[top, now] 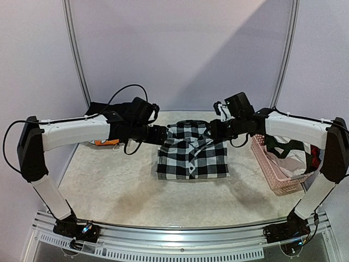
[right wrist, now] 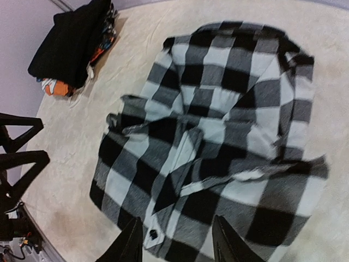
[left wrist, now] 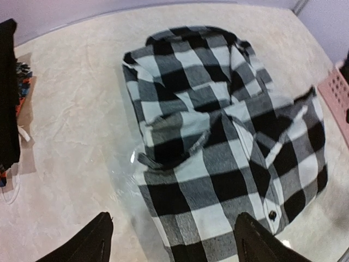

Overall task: Fold and stack the mixed laundry pile
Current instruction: Fold the rectangle-folded shirt at the center of the board, then smooth out the 2/3-rectangle-folded shirt at the center of the board.

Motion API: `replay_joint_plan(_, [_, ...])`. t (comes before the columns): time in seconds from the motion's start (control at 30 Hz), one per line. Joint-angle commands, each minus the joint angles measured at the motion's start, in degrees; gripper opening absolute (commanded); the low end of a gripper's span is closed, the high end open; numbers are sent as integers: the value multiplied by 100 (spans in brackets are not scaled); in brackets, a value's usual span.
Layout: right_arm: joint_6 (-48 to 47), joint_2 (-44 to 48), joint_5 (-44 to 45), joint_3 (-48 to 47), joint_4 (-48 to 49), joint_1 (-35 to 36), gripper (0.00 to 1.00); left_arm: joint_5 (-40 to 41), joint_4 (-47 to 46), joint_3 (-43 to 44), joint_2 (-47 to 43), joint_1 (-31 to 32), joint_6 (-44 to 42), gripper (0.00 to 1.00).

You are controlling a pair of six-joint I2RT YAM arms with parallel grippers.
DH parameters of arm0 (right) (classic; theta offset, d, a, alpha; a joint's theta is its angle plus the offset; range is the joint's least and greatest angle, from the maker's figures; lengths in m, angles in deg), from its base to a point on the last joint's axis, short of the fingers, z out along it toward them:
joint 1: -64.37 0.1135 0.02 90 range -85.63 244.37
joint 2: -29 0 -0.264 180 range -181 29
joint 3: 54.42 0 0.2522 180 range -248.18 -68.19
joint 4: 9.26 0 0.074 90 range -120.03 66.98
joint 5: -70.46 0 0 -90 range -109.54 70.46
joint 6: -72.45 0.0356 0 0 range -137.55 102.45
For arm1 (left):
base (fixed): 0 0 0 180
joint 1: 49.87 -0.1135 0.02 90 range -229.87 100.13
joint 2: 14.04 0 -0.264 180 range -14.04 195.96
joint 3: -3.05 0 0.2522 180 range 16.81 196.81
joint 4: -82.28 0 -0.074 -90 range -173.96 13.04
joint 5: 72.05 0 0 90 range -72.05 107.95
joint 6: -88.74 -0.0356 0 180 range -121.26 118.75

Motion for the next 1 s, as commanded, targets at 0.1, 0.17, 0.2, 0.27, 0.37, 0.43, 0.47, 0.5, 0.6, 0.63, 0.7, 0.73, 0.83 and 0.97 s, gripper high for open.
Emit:
replay_joint_plan(0.1, [-116,-368,-344,255,-139,652,27,-234,-65,-265,279,901,121,66])
replay_joint_plan(0.17, [-96,-539,-285,244,-129,674,20,-288,-151,-215,432,1052,161,62])
replay_joint_plan(0.2, [-87,-628,-242,216,-145,671,17,-336,-204,-171,514,1100,177,61])
replay_joint_plan(0.27, [-97,-840,-160,119,-215,674,13,-397,-240,-46,705,1175,190,57])
replay_joint_plan(0.37, [-141,-1099,1,-17,-321,668,10,-542,-291,152,987,1236,179,54])
replay_joint_plan(0.43, [-227,-1334,120,-168,-420,650,9,-635,-354,250,1142,1270,154,53])
replay_joint_plan(0.47, [-289,-1422,138,-263,-489,624,8,-692,-382,292,1245,1281,136,53])
replay_joint_plan(0.5, [-312,-1564,122,-356,-525,601,8,-724,-394,332,1310,1283,118,53])
replay_joint_plan(0.6, [-394,-1865,112,-635,-597,529,7,-774,-424,412,1471,1291,80,51])
replay_joint_plan(0.63, [-420,-1932,112,-711,-622,510,7,-766,-427,435,1514,1284,63,51])
replay_joint_plan(0.7, [-449,-2072,112,-858,-658,452,7,-732,-424,455,1588,1285,30,51])
replay_joint_plan(0.73, [-457,-2158,109,-929,-658,420,7,-725,-423,461,1614,1289,8,51])
replay_joint_plan(0.83, [-518,-2323,94,-1139,-709,325,7,-707,-425,461,1700,1291,-26,50])
replay_joint_plan(0.97, [-615,-2589,95,-1446,-798,183,7,-752,-457,397,1734,1285,-16,49])
